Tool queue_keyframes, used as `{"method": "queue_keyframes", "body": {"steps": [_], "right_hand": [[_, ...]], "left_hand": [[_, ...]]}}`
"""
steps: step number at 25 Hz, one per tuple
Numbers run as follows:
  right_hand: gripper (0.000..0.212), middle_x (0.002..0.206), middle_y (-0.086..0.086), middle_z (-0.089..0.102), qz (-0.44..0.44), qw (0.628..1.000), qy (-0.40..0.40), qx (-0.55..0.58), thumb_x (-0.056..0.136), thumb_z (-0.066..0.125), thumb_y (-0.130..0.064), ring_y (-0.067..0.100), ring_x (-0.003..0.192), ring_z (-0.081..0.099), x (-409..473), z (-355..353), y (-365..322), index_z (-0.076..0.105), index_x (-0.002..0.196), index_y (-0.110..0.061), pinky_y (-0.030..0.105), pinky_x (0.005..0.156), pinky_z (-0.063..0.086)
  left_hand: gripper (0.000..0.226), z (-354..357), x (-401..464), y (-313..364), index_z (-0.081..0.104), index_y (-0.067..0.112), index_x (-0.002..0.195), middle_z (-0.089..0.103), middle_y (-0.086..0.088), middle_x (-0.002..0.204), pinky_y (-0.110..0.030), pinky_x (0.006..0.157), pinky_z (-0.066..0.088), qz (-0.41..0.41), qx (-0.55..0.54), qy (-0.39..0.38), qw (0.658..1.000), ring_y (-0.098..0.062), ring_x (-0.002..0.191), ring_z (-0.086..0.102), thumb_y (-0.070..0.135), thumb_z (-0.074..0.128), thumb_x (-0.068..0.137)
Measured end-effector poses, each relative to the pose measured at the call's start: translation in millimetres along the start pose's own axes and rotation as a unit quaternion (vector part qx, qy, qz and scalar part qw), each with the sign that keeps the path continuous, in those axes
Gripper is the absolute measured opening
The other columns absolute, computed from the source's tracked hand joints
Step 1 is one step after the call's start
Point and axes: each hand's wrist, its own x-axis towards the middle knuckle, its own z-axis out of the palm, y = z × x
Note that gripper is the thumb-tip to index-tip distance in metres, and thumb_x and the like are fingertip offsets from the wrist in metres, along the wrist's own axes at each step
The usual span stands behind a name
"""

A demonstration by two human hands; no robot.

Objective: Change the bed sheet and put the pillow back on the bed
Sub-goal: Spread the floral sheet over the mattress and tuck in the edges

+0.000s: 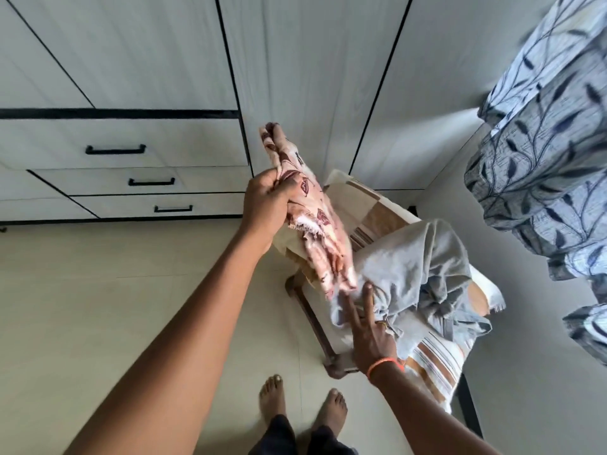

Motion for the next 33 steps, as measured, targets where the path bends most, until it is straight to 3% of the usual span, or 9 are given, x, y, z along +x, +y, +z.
{"method": "queue_keyframes", "body": {"steps": [4,8,13,17,22,25,29,31,33], "right_hand": [[0.09,0.161,0.014,0.013,0.054,0.994,-0.075,0.054,0.083,0.062,-0.024,0.032,0.088,0.066,-13,-49,-15,0.009,0.155,-0.023,0.037,0.07,0.056],[0.041,0.121,0.016,0.066,0.137,0.944,0.019,0.301,0.085,0.068,-0.024,0.031,0.11,0.063,-18,-116,-31,0.061,0.122,-0.007,0.036,0.089,0.05],[0.039,0.11,0.022,0.063,0.13,0.627,-0.112,0.76,0.092,0.053,-0.032,0.032,0.09,0.062,-11,-168,-70,0.059,0.124,-0.009,0.058,0.076,0.056],[0.065,0.116,0.006,0.069,-0.016,0.472,-0.242,0.848,0.08,0.055,-0.071,0.03,0.109,0.064,-6,-212,-146,0.065,0.122,-0.022,0.06,0.098,0.044],[0.057,0.108,0.022,0.066,-0.067,0.558,-0.303,0.769,0.074,0.076,-0.022,0.033,0.086,0.067,-38,-236,-311,0.059,0.125,-0.003,0.045,0.073,0.059],[0.027,0.104,0.021,0.067,-0.135,0.582,-0.309,0.74,0.09,0.057,-0.012,0.034,0.092,0.066,-70,-233,-424,0.062,0.115,-0.002,0.055,0.09,0.053],[0.012,0.082,0.012,0.07,-0.251,0.621,-0.315,0.673,0.089,0.057,-0.006,0.024,0.073,0.067,-142,-235,-577,0.068,0.095,-0.006,0.032,0.064,0.058],[0.013,0.089,0.014,0.071,-0.303,0.624,-0.334,0.638,0.089,0.059,-0.006,0.029,0.081,0.067,-177,-227,-635,0.07,0.094,-0.007,0.037,0.071,0.058],[0.016,0.101,0.013,0.072,-0.38,0.624,-0.36,0.581,0.09,0.06,-0.01,0.033,0.094,0.067,-222,-210,-691,0.071,0.102,-0.01,0.044,0.086,0.055]], "left_hand": [[0.024,-5,-27,29,0.066,0.002,0.083,0.069,-0.007,0.079,-0.041,0.072,0.053,-0.003,-0.007,-0.027,1.0,-0.017,0.073,0.063,0.026,0.066,0.086],[0.013,-16,-68,60,0.066,0.009,0.077,0.066,0.002,0.071,-0.034,0.071,0.049,0.012,-0.039,0.008,0.999,-0.013,0.069,0.062,0.018,0.065,0.086],[0.012,-78,-124,84,0.067,0.014,0.077,0.067,0.002,0.067,-0.024,0.055,0.047,0.009,-0.084,0.09,0.992,-0.013,0.06,0.061,0.015,0.067,0.089],[0.009,-159,-178,95,0.069,0.01,0.082,0.067,-0.008,0.077,-0.027,0.063,0.05,-0.017,-0.103,0.128,0.986,-0.021,0.07,0.062,0.019,0.069,0.084],[0.008,-284,-237,101,0.066,0.007,0.094,0.069,-0.008,0.083,-0.024,0.062,0.053,-0.039,-0.097,0.176,0.979,-0.02,0.075,0.066,0.014,0.063,0.091],[0.027,-388,-281,102,0.069,0.005,0.106,0.072,-0.014,0.095,-0.029,0.07,0.052,-0.072,-0.124,0.257,0.956,-0.027,0.083,0.067,0.022,0.068,0.085],[0.034,-531,-359,87,0.073,0.01,0.102,0.068,-0.007,0.069,-0.024,0.06,0.048,-0.252,0.069,0.344,0.902,-0.018,0.061,0.064,0.039,0.057,0.096],[0.044,-569,-392,79,0.068,0.004,0.104,0.072,-0.013,0.085,-0.027,0.068,0.05,-0.311,0.183,0.388,0.848,-0.028,0.084,0.069,0.046,0.057,0.094],[0.048,-598,-423,79,0.063,0.011,0.119,0.069,-0.009,0.112,-0.029,0.087,0.05,-0.206,0.131,0.478,0.844,-0.024,0.108,0.065,0.05,0.06,0.091]]}}
